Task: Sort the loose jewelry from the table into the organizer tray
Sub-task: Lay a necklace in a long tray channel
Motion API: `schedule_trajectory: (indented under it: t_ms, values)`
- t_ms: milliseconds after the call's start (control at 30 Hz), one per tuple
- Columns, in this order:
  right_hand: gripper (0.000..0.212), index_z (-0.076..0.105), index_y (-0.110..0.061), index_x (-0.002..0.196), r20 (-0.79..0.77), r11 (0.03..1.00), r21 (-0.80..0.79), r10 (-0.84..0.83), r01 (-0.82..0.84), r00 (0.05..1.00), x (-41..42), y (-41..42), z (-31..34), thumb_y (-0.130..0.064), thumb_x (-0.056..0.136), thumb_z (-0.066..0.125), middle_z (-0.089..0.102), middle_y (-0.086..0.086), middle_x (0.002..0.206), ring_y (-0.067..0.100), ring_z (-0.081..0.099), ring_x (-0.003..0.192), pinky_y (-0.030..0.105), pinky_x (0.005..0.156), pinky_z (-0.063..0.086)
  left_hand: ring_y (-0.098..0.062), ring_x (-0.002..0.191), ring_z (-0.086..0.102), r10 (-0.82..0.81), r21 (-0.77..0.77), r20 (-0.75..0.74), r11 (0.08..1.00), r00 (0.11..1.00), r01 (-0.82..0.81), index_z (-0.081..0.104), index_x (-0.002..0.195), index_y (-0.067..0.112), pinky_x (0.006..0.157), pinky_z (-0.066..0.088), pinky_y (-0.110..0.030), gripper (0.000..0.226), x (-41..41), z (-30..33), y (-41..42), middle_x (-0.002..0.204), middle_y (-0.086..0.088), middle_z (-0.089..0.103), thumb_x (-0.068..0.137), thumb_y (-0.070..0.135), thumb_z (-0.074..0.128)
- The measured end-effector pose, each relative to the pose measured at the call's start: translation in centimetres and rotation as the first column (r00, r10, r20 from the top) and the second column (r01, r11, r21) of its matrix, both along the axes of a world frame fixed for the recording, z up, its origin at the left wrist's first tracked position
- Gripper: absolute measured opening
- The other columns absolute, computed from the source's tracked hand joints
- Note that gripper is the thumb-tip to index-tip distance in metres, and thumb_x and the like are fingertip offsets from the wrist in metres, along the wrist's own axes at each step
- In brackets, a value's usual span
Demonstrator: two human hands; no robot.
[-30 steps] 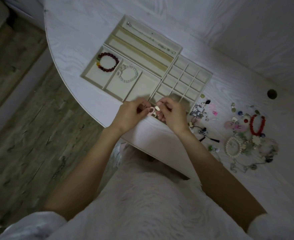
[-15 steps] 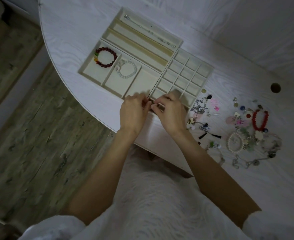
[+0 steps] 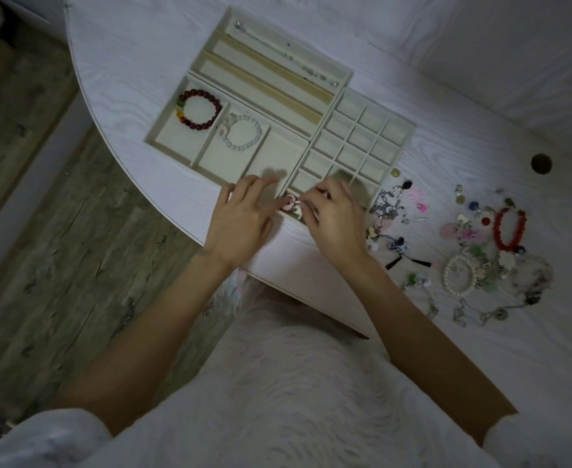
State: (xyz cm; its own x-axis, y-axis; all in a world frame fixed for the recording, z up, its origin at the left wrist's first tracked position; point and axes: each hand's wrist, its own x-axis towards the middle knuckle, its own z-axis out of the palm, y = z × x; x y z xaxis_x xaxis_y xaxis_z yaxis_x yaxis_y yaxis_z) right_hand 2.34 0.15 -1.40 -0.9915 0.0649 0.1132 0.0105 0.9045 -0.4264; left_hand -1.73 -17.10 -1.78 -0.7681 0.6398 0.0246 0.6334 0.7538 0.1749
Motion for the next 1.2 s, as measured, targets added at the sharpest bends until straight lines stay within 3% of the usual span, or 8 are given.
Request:
schedule_trajectory:
  t_ms: [167,367,533,600,733,800,900,1200]
  values:
    - [0.012,0.073,-0.008,0.084,0.088,0.991,0.136,-0.016,0.004,0.996,-0.8,-0.9,0.1,-0.019,0.080,0.070,0.062,0.008,0.086,0.025,0.057,0.085,0.033,0.062,0.049,-0.027,0.116,0.039,-0.025,-0.098,-0.035,0.995,0.999,0.022,0.066,0.115,0.020,0.087,0.029,-0.039,0.043,0.4,0.3,0.9,0.130,-0.009,0.055,0.083,0.023,0.038]
    - [0.017,0.069,-0.012,0.095,0.221,0.994,0.101,-0.066,0.044,0.973,-1.6,-0.9,0.6,-0.025,0.087,0.063,0.060,0.006,0.104,0.022,0.055,0.098,0.031,0.077,0.045,-0.027,0.117,0.038,0.021,-0.101,-0.020,0.995,1.000,-0.023,0.066,0.116,0.020,0.090,0.028,-0.039,0.043,0.6,0.3,1.2,0.131,-0.009,0.053,0.082,0.022,0.040]
    - [0.013,0.070,-0.015,0.089,0.196,0.915,0.403,-0.083,-0.003,0.977,-2.1,-1.9,0.7,-0.025,0.086,0.061,0.064,0.004,0.095,0.023,0.056,0.093,0.034,0.078,0.040,-0.026,0.118,0.038,0.043,-0.084,-0.022,0.996,0.999,-0.044,0.067,0.114,0.022,0.091,0.027,-0.038,0.041,0.6,0.2,1.3,0.131,-0.009,0.053,0.081,0.020,0.042]
    - [0.012,0.072,-0.017,0.086,0.175,0.904,0.428,-0.094,0.010,0.980,-1.9,-1.9,0.6,-0.024,0.085,0.063,0.066,0.002,0.090,0.022,0.056,0.091,0.034,0.076,0.039,-0.026,0.118,0.038,0.046,-0.077,-0.023,0.996,0.999,-0.048,0.067,0.113,0.022,0.091,0.027,-0.038,0.041,0.6,0.2,1.3,0.131,-0.009,0.053,0.081,0.020,0.041]
    - [0.015,0.072,-0.014,0.092,0.182,0.952,0.302,-0.101,0.042,0.978,-1.8,-1.6,0.7,-0.024,0.086,0.062,0.065,0.004,0.098,0.023,0.054,0.097,0.034,0.080,0.043,-0.026,0.118,0.039,0.048,-0.071,-0.038,0.996,0.998,-0.051,0.068,0.112,0.021,0.091,0.027,-0.038,0.041,0.8,0.3,1.3,0.131,-0.009,0.054,0.081,0.020,0.041]
    - [0.016,0.069,-0.015,0.095,0.235,0.983,0.105,-0.175,0.154,0.956,-2.0,-1.4,1.0,-0.026,0.083,0.068,0.061,0.004,0.105,0.022,0.054,0.099,0.035,0.081,0.047,-0.026,0.118,0.038,0.053,-0.080,-0.038,0.995,0.998,-0.056,0.068,0.112,0.022,0.091,0.027,-0.038,0.041,0.8,0.3,1.2,0.131,-0.009,0.054,0.081,0.020,0.042]
    - [0.024,0.061,-0.019,0.097,0.376,0.941,-0.112,-0.259,0.321,0.890,-2.8,-1.0,1.0,-0.026,0.078,0.074,0.058,0.001,0.110,0.019,0.057,0.096,0.033,0.073,0.050,-0.026,0.119,0.038,0.052,-0.086,-0.030,0.995,0.998,-0.054,0.067,0.113,0.023,0.090,0.027,-0.039,0.041,0.8,0.3,1.1,0.132,-0.009,0.053,0.082,0.021,0.041]
    - [0.011,0.071,-0.022,0.088,0.384,0.943,-0.146,-0.224,0.298,0.896,-2.9,-0.5,0.5,-0.025,0.078,0.075,0.063,-0.002,0.099,0.013,0.061,0.087,0.028,0.069,0.052,-0.027,0.117,0.040,0.078,-0.025,-0.002,0.997,0.997,-0.078,0.068,0.106,0.022,0.090,0.027,-0.038,0.038,0.5,0.4,1.5,0.131,-0.010,0.053,0.081,0.024,0.040]
